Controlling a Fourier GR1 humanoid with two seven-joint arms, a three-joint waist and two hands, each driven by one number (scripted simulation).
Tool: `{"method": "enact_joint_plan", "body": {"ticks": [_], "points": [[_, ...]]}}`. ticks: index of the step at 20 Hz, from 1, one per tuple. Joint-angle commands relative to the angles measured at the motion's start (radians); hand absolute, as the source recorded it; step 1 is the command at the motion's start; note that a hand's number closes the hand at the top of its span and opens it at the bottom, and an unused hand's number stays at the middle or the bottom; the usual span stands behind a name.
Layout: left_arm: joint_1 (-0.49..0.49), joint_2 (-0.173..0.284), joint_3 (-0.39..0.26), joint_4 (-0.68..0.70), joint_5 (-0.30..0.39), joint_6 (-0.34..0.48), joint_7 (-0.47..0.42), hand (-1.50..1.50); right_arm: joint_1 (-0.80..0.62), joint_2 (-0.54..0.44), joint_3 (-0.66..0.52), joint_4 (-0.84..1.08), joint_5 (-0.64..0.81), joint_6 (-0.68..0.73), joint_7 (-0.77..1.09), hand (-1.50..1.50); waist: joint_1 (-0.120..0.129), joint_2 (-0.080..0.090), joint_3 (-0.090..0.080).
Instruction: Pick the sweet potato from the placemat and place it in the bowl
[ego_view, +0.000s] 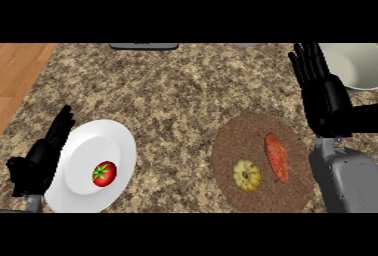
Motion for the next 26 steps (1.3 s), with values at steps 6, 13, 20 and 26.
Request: {"method": "enact_joint_plan", "body": {"ticks": [6,13,20,26], "points": [[-0.117,-0.088,-0.137,-0.106,0.017,-0.115,0.011,0.00,0.241,-0.039,-0.057,-0.013,0.031,-0.021,-0.043,1.50,-0.084,0.014,-0.024],[-0.136,-0.151,-0.187,-0.114,0.007,-0.171,0.080,0.00,0.308,-0.027,0.020,0.215,0.243,-0.085,-0.203,-1.50,-0.038,0.014,-0.024],[-0.151,-0.180,-0.192,-0.033,0.003,-0.174,0.033,0.00,0.131,-0.272,0.118,0.227,0.448,0.078,0.084,-1.50,-0.025,0.015,-0.027],[-0.190,-0.177,-0.181,-0.035,0.020,-0.195,0.058,0.00,0.034,-0.410,0.253,0.237,0.474,0.447,0.354,-1.50,-0.008,0.016,-0.031]]}}
